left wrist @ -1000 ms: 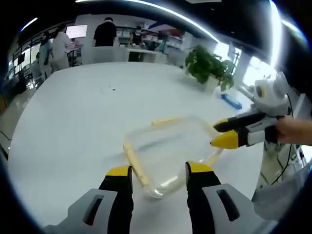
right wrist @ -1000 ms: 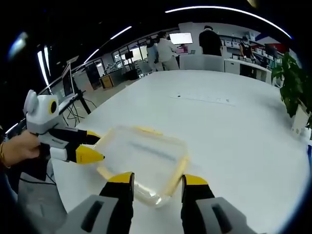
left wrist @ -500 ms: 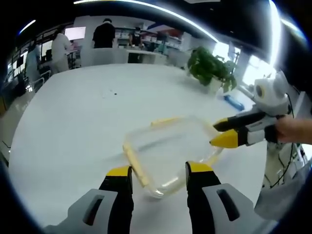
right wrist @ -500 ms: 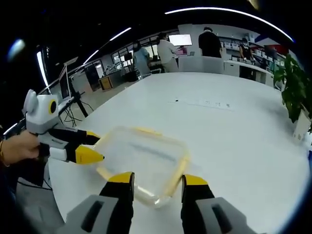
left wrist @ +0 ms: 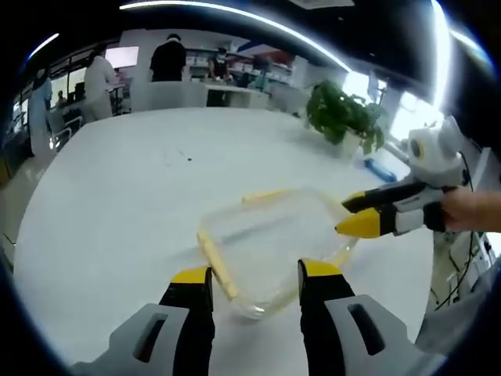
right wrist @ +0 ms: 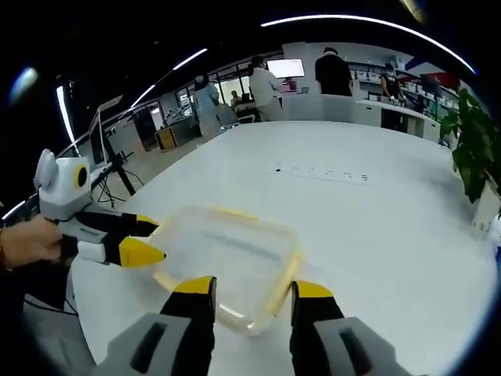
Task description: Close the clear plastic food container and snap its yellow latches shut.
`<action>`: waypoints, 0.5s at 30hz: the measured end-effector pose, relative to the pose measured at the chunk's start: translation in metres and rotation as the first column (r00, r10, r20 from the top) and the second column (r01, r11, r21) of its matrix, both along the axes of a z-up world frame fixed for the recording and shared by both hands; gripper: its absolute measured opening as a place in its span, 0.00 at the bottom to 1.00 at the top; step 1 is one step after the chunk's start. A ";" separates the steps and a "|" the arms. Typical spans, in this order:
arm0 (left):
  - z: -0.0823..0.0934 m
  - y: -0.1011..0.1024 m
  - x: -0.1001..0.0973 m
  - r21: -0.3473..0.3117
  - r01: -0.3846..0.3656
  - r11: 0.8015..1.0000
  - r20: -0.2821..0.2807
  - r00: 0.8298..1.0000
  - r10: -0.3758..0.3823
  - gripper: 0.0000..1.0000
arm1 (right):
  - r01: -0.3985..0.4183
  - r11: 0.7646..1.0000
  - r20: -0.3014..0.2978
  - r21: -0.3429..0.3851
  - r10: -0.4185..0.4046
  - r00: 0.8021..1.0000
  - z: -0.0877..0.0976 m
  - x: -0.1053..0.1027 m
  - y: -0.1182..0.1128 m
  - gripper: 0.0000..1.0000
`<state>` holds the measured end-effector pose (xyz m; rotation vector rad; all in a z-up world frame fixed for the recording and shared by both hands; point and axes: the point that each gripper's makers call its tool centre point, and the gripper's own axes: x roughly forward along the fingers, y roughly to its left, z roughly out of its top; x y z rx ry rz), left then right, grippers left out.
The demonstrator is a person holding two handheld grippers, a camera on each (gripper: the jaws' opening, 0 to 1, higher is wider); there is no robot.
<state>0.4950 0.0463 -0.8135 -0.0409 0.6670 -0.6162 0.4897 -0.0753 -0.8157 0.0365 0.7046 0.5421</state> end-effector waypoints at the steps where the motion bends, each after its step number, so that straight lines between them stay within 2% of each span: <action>1: 0.000 0.000 0.002 -0.001 0.000 1.000 0.001 1.000 0.000 0.40 | 0.001 1.000 0.001 0.000 -0.001 1.000 0.000 0.001 0.000 0.35; 15: 0.001 0.000 0.032 0.000 0.007 1.000 0.012 1.000 -0.007 0.40 | 0.009 1.000 0.028 0.016 -0.010 1.000 0.001 0.030 0.000 0.35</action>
